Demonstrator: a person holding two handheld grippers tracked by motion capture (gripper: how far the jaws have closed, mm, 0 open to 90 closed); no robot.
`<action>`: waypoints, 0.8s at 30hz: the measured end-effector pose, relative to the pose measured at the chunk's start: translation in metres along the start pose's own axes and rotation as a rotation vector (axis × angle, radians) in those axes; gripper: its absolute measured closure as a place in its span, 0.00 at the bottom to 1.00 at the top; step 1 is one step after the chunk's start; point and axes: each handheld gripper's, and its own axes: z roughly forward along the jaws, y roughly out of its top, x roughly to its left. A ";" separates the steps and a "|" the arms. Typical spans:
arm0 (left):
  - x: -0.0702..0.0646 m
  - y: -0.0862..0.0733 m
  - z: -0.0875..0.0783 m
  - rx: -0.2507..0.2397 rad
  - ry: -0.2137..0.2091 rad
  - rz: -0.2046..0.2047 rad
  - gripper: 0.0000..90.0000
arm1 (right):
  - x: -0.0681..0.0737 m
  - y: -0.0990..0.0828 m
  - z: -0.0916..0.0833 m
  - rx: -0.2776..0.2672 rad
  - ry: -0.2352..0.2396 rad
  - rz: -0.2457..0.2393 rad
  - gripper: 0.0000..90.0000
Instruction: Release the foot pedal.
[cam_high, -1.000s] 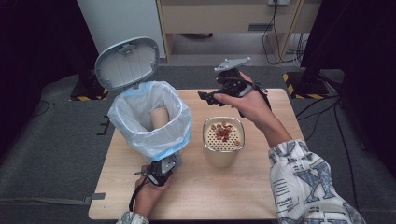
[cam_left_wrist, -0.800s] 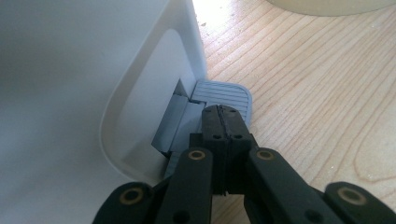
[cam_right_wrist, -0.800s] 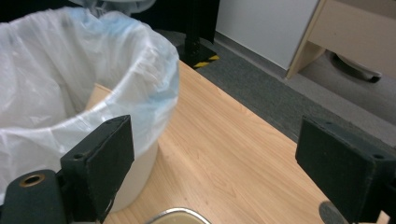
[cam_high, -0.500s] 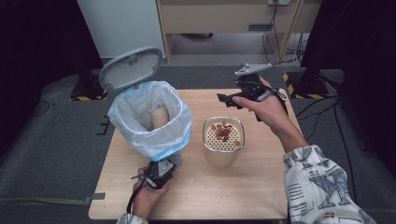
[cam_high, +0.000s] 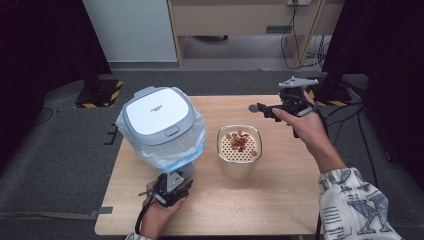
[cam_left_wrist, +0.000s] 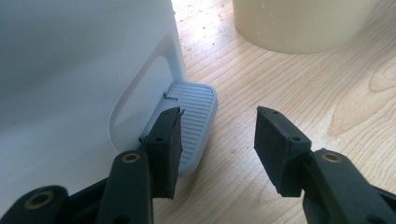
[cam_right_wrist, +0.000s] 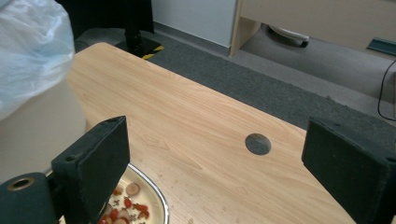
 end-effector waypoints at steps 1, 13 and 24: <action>0.000 0.000 0.000 0.001 -0.001 0.002 0.55 | -0.002 -0.004 0.000 -0.002 -0.011 0.007 0.09; 0.000 -0.001 0.004 0.021 -0.023 0.010 0.49 | -0.017 -0.048 -0.016 -0.003 -0.053 0.045 0.09; 0.000 -0.002 0.006 0.024 -0.033 0.014 0.46 | -0.019 -0.103 -0.017 0.048 -0.060 0.074 0.08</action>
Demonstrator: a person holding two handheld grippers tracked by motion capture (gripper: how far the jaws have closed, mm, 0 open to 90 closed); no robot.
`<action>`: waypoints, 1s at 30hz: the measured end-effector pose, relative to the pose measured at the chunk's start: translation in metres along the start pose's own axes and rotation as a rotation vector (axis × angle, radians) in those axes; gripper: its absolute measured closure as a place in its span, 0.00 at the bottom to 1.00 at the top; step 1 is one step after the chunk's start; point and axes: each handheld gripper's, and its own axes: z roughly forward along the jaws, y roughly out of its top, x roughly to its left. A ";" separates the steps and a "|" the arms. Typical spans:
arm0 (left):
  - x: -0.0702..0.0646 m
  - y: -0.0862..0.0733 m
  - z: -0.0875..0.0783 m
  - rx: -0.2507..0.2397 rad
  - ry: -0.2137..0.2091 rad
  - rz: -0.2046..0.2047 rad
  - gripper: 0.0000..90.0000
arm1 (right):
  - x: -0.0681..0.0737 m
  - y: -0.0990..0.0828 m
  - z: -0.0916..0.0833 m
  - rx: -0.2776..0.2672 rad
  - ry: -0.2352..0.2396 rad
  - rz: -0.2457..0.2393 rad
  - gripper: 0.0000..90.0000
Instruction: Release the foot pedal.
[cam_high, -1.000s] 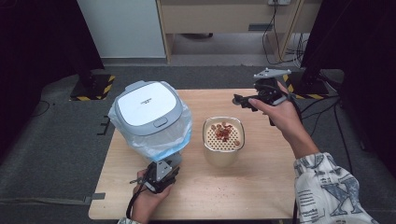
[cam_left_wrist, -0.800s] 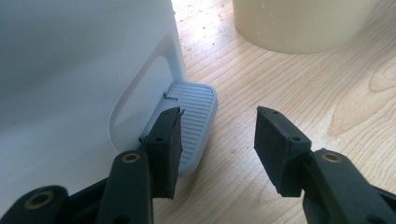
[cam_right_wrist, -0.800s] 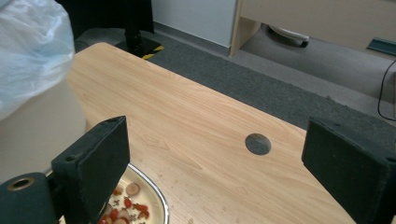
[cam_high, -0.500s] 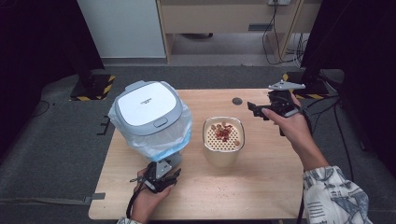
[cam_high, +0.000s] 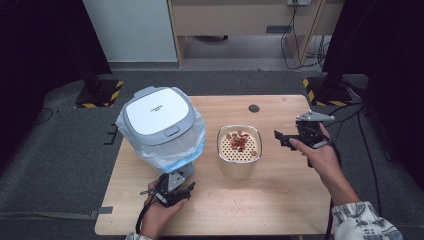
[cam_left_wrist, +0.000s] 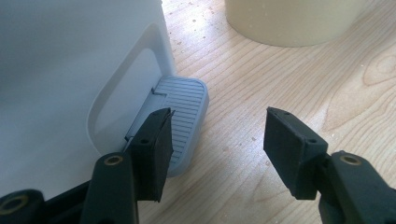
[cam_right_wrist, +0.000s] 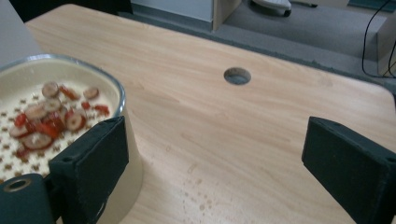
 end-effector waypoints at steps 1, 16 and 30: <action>0.000 0.000 0.000 0.000 -0.002 0.009 0.46 | 0.000 -0.004 0.001 0.003 -0.001 0.000 0.08; 0.001 -0.001 0.002 0.003 -0.012 0.018 0.43 | 0.001 -0.058 0.043 0.143 -0.071 0.085 0.10; 0.001 -0.001 0.004 0.012 -0.018 0.011 0.38 | 0.005 -0.099 0.083 0.264 -0.146 0.100 0.06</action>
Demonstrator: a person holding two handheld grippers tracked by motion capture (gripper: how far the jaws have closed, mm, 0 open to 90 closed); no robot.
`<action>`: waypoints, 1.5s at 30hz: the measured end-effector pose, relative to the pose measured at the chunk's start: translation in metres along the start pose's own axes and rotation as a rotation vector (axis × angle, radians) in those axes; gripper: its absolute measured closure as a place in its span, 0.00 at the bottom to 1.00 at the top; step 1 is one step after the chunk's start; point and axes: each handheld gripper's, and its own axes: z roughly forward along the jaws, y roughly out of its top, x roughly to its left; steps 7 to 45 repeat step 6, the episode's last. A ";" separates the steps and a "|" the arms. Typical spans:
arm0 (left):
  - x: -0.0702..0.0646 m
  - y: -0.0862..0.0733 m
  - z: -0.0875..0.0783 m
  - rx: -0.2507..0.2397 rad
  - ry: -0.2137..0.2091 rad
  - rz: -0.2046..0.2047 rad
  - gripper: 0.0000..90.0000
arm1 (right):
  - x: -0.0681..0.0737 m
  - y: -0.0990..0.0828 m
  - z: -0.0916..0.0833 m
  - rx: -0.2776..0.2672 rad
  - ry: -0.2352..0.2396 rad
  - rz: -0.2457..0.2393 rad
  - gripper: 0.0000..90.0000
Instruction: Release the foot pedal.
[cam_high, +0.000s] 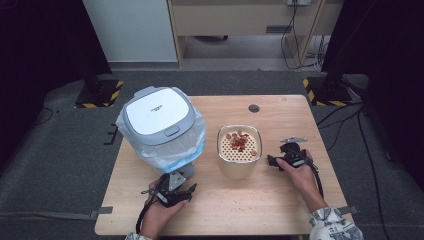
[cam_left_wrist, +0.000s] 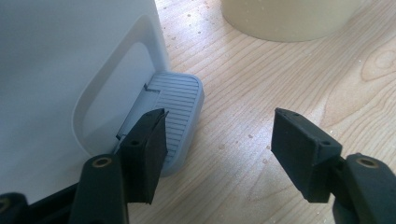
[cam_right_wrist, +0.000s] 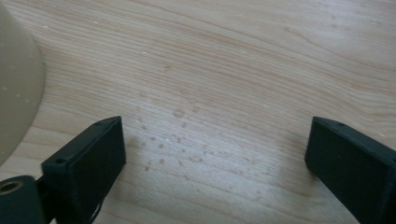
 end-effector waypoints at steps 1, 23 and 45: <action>0.000 0.000 0.000 0.000 -0.001 -0.001 0.38 | 0.002 -0.001 0.001 -0.012 0.001 -0.003 0.05; 0.000 0.000 0.000 0.000 -0.005 0.000 0.37 | 0.013 -0.004 0.004 -0.052 0.010 -0.016 0.01; 0.000 0.000 0.000 0.000 -0.005 0.000 0.37 | 0.013 -0.004 0.004 -0.052 0.010 -0.016 0.01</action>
